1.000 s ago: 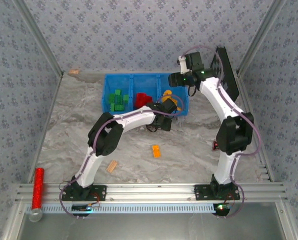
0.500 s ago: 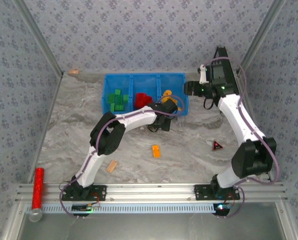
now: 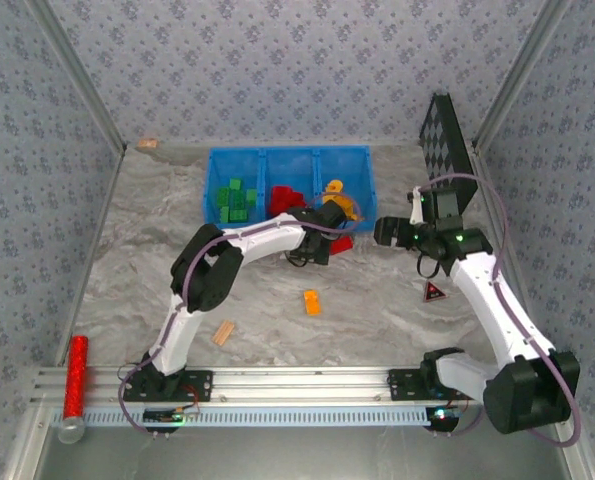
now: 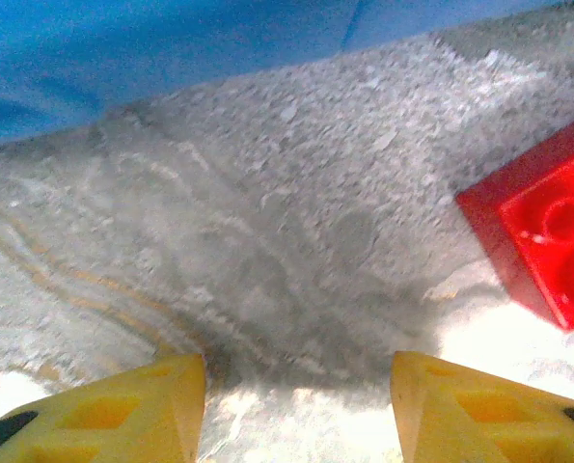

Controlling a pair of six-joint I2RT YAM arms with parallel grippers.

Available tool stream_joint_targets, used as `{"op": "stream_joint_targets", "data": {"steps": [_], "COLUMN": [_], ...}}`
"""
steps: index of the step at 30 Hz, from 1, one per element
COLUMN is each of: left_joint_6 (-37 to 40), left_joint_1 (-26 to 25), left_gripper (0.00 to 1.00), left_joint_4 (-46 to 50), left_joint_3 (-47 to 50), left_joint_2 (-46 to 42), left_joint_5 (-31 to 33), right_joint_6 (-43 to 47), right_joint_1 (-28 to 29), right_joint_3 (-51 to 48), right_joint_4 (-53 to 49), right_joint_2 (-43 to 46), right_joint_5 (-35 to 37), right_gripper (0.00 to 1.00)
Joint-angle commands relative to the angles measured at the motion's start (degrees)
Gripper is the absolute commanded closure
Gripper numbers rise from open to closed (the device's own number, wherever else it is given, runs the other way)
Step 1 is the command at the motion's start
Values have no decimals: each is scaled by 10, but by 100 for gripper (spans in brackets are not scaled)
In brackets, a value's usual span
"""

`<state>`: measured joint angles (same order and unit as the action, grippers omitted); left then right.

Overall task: Sort the legos into containers by color
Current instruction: Pick up the lego from the center of the table.

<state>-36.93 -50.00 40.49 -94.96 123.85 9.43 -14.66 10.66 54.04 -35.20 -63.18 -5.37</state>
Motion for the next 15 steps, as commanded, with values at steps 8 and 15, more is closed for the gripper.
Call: {"op": "stream_joint_targets", "data": {"steps": [8,15], "left_joint_6": [62,115], "left_joint_1": [-14,-19], "left_gripper": [34,31], "left_joint_4": [-6,-2], "left_joint_3": [-47,-122], "left_joint_2": [-24,44], "left_joint_5": [0,-6], "right_joint_6": [-28,-18], "right_joint_1": [6,5], "right_joint_3": [-37,-18], "right_joint_4": [-27,-36], "right_joint_2": [34,27], "right_joint_5": [3,9], "right_gripper": [3,2]}}
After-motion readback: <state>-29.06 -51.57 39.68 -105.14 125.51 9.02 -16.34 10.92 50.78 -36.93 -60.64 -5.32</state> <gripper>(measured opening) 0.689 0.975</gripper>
